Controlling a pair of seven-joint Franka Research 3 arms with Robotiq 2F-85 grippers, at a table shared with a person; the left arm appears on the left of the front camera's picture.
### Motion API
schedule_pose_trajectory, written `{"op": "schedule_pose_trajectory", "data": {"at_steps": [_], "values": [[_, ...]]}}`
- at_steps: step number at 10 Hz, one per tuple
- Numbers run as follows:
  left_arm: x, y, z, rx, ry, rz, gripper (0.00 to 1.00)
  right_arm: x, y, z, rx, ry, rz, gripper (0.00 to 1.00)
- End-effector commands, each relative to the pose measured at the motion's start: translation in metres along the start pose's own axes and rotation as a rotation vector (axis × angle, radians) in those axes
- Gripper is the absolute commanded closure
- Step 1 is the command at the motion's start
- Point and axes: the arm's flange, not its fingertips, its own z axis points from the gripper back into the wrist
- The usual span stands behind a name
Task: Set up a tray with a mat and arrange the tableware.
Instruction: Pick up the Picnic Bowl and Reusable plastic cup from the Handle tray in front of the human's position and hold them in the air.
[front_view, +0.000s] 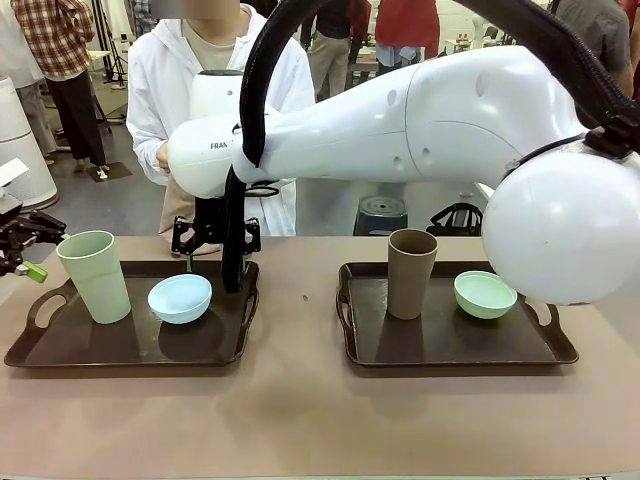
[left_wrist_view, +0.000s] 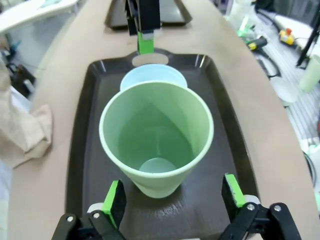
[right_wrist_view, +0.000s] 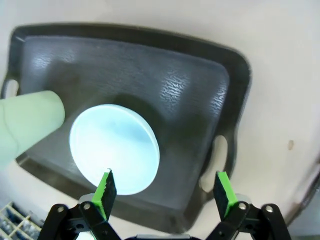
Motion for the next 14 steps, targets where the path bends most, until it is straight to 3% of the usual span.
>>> {"op": "schedule_pose_trajectory", "data": {"at_steps": [1,8,14], "values": [[-0.005,0.002,-0.011,0.025,-0.016,0.029,0.0,-0.002,0.003,-0.006,0.034,-0.015,-0.032,0.0],[-0.027,0.017,-0.045,-0.004,-0.084,0.022,0.0,0.005,0.01,-0.045,0.01,0.027,-0.071,0.0],[-0.039,0.022,-0.079,-0.066,-0.075,0.056,0.0,0.008,0.017,-0.052,-0.001,0.029,-0.056,0.0]]}}
